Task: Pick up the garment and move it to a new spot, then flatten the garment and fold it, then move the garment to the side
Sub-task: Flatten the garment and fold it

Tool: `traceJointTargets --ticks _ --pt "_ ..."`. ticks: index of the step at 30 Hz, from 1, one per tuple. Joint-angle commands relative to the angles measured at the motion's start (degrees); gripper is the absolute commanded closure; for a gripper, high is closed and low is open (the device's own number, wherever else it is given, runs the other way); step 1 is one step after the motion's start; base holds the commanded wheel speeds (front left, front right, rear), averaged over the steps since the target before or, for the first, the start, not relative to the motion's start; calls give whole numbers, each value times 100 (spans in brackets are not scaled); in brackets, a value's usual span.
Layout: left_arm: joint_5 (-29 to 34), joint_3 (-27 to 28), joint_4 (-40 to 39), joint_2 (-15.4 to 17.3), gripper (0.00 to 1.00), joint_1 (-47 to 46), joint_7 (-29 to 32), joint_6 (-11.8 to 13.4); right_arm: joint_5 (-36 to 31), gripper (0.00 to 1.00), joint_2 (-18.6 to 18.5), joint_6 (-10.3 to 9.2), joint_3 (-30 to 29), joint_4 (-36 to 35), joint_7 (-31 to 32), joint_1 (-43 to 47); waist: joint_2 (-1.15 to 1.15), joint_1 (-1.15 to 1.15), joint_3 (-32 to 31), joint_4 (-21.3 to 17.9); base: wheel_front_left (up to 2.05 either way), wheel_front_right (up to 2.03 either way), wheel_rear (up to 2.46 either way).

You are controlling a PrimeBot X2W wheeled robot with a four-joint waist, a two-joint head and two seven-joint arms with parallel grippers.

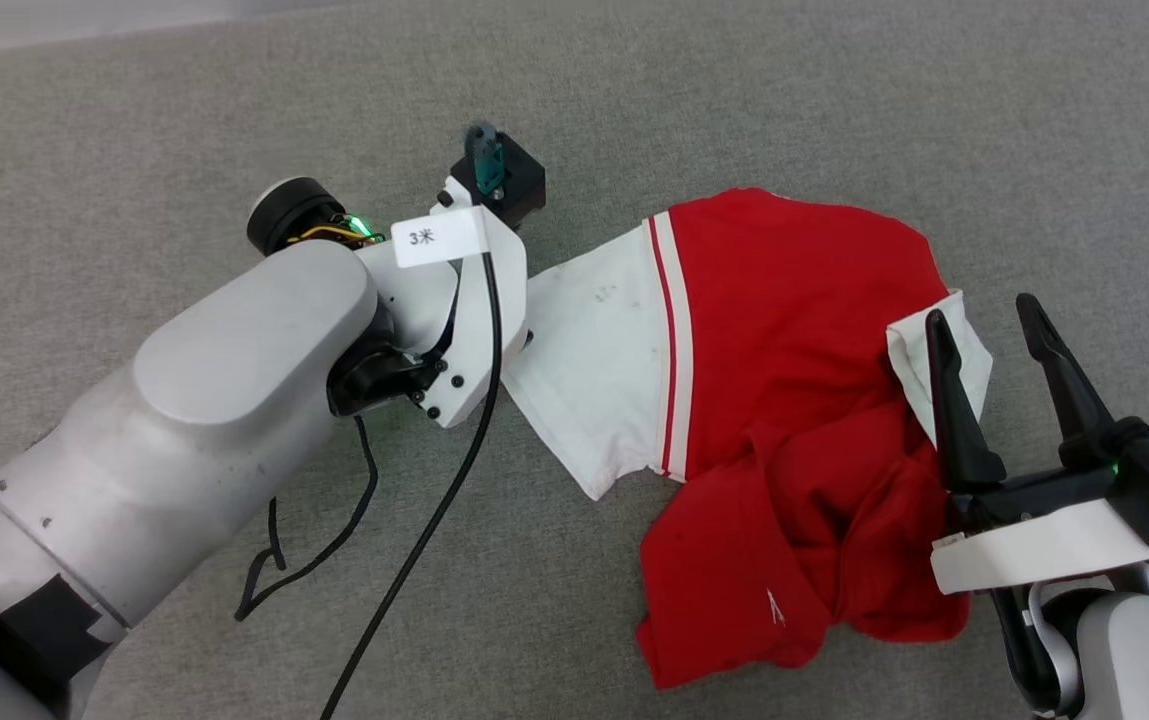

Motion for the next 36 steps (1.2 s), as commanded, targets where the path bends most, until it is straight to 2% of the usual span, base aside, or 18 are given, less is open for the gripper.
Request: traceJointTargets --ticks 1,6,12,13,14,19,21,25,33,36 --pt "-3 -276 159 -38 0 -187 104 -2 -58 0 32 -6 -8 46 -59 -111 0 -1 161 -72 0 0 0" --pt "23 -725 472 -119 0 -169 442 -2 -59 0 59 -6 50 178 -157 -230 0 -1 289 -132 0 0 0" --pt "89 -837 350 -107 0 57 507 -4 -63 0 76 -6 72 259 -213 -336 0 -1 325 -156 0 0 0" --pt "155 -839 317 -105 66 72 501 -4 -72 0 79 -6 61 267 -221 -349 0 -1 323 -146 0 0 0" --pt "211 -839 274 -106 100 110 506 -4 -83 0 80 -6 47 280 -225 -356 0 -1 315 -129 0 0 0" --pt "264 -781 51 -133 100 -21 20 -3 -127 0 82 -6 34 330 -222 -324 0 -1 158 20 0 0 0" --pt "399 -766 -61 -130 100 -143 -338 -3 -144 0 73 -6 13 333 -201 -279 0 -1 44 94 0 0 0" --pt "159 -702 -179 3 100 -274 -1320 -2 -176 0 5 -6 -84 308 -146 -124 0 -1 -219 278 0 0 0" --pt "-41 -586 -432 734 100 47 -2426 1 -147 0 -68 -6 -148 192 24 168 0 -1 -690 695 0 0 0" --pt "-155 -462 -546 1068 100 265 -2641 132 -142 0 -86 -6 -171 146 88 262 0 -1 -825 835 0 0 0"
